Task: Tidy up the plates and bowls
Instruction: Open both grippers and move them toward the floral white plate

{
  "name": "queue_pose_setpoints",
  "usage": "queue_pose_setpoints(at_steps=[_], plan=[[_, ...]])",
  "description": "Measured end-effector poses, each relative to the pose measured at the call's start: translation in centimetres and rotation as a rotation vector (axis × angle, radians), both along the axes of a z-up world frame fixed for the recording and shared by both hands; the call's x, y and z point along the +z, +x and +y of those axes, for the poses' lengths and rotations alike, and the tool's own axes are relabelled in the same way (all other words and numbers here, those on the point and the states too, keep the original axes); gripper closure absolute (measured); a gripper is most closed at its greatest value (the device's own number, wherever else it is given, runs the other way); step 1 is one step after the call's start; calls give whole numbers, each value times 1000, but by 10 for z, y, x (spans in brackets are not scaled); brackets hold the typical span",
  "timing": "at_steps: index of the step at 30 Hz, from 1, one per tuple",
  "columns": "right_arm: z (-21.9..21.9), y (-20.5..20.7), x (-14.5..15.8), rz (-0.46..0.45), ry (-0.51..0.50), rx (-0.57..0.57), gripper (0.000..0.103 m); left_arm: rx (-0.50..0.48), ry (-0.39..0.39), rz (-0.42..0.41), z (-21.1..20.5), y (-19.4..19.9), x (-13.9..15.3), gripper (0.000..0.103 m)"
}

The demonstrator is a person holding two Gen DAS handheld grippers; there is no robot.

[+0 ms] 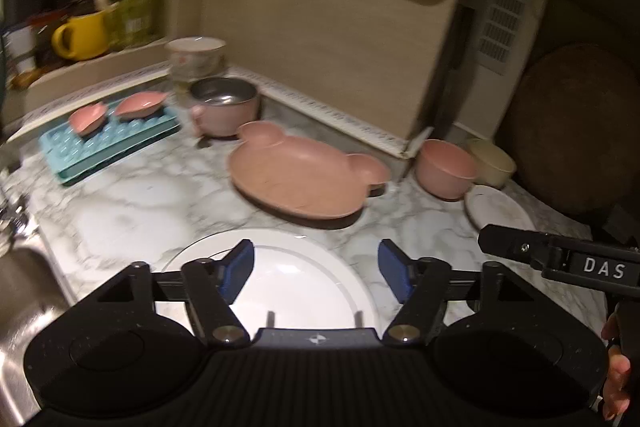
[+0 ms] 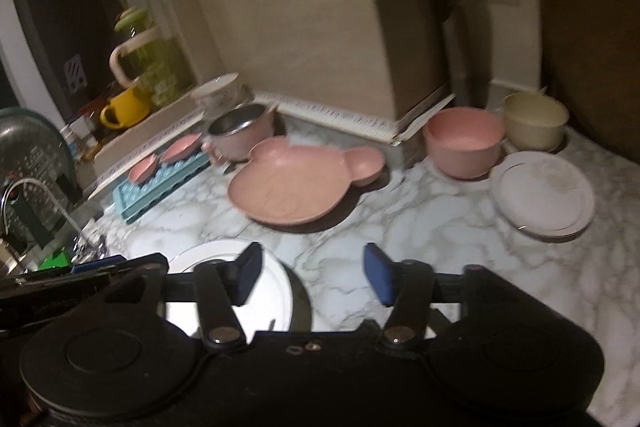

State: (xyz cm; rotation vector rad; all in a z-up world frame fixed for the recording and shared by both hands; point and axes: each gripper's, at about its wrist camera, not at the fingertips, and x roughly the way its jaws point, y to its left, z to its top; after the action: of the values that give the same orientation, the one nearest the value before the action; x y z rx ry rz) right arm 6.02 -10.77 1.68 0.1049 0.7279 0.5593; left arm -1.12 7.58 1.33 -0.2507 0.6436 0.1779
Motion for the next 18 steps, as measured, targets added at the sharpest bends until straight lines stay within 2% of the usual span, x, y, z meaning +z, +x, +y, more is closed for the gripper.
queue_pose_setpoints(at_steps=[3,5,12,13,16,18], plan=[[-13,-3,7,-33,-1,-34,31,-44,3,-11,-14,8,4,30],[-23,-4,11,-50,-1,-61,24,-69,6,-14,-24,15,5,25],[-54,4,14,-61,1,-118,18,-139,7,-8,-55,44,4,24],[-58,6,14,-61,-3,-124,16,-145,6,-6,-59,49,3,23],[-72,13,13,-76,-11,-147,1,-148,11,1,-73,66,1,22],[-83,17,13,-104,-15,-161,1,-149,12,11,-81,77,-2,21]])
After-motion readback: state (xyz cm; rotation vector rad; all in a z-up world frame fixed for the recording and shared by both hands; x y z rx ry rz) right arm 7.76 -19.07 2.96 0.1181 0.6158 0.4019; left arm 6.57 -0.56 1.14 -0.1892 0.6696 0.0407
